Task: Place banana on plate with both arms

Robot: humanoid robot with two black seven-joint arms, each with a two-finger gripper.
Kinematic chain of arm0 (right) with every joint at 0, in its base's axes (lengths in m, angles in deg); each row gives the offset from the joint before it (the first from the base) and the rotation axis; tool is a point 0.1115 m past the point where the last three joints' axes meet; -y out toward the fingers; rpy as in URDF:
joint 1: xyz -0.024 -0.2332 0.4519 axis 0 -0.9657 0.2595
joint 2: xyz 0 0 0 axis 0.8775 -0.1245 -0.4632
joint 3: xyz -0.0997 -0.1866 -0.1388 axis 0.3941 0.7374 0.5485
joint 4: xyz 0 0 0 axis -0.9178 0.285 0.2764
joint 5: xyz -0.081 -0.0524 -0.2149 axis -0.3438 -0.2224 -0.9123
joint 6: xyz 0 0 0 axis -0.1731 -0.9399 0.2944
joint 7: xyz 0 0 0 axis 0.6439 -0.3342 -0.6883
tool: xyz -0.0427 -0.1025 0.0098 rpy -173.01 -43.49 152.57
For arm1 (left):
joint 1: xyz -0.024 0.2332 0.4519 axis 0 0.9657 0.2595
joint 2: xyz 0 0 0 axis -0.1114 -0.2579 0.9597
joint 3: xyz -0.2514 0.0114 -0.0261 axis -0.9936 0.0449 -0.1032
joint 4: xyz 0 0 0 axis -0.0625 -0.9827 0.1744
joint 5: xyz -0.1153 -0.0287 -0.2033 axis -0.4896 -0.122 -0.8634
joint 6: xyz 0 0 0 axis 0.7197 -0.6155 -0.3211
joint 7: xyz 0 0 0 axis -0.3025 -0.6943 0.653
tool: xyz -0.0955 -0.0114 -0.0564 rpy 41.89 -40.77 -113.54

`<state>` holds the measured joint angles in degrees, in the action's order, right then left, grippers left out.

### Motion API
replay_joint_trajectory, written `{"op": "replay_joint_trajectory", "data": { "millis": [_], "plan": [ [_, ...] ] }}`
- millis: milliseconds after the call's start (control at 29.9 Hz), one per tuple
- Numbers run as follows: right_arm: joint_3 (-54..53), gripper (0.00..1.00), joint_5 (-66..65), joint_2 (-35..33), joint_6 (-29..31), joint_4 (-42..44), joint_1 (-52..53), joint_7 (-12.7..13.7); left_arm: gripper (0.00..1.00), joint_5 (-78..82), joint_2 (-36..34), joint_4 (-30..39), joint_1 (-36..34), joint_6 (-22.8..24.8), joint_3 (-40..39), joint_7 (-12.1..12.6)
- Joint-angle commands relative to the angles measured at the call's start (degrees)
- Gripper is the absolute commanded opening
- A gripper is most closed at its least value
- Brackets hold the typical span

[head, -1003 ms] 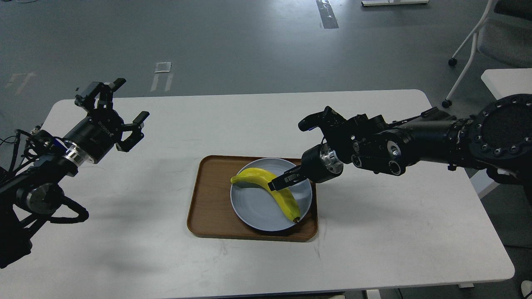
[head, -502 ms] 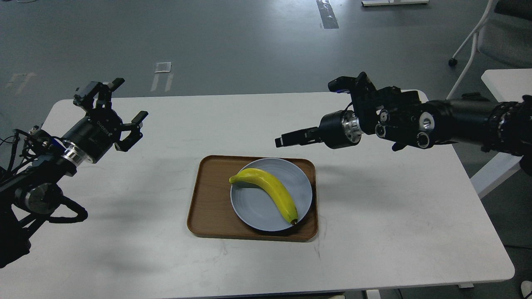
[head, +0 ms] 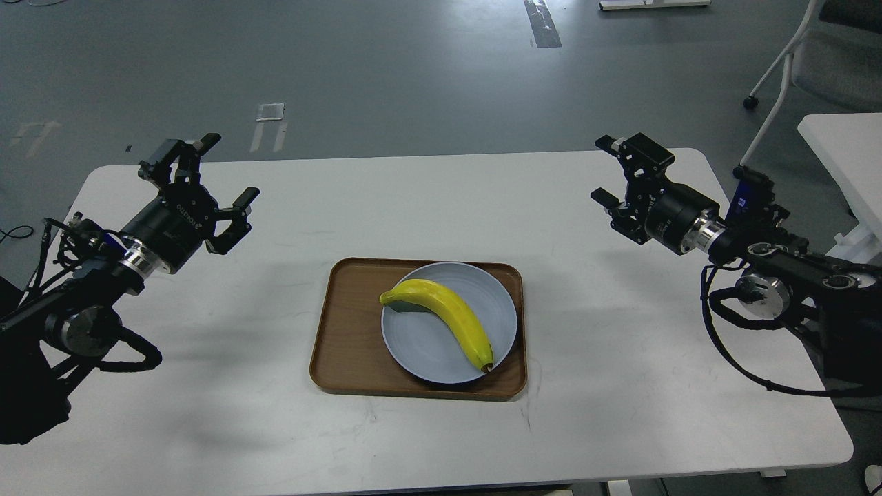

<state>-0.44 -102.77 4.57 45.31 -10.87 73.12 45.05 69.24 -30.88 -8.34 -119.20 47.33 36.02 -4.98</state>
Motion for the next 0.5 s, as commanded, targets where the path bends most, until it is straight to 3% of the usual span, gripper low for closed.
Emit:
{"op": "replay_joint_trajectory", "data": {
  "millis": [0,468],
  "plan": [
    [-4.8,1.00,3.6,0.4,1.7,0.3,-4.9,0.0,0.98,0.0,1.2,-1.3,0.0,0.0,0.0,0.0],
    [-6.9,1.00,5.5,0.5,3.9,1.0,-9.0,0.0,0.98,0.0,7.2,-5.7,0.2,0.0,-0.1,0.0]
  ]
}}
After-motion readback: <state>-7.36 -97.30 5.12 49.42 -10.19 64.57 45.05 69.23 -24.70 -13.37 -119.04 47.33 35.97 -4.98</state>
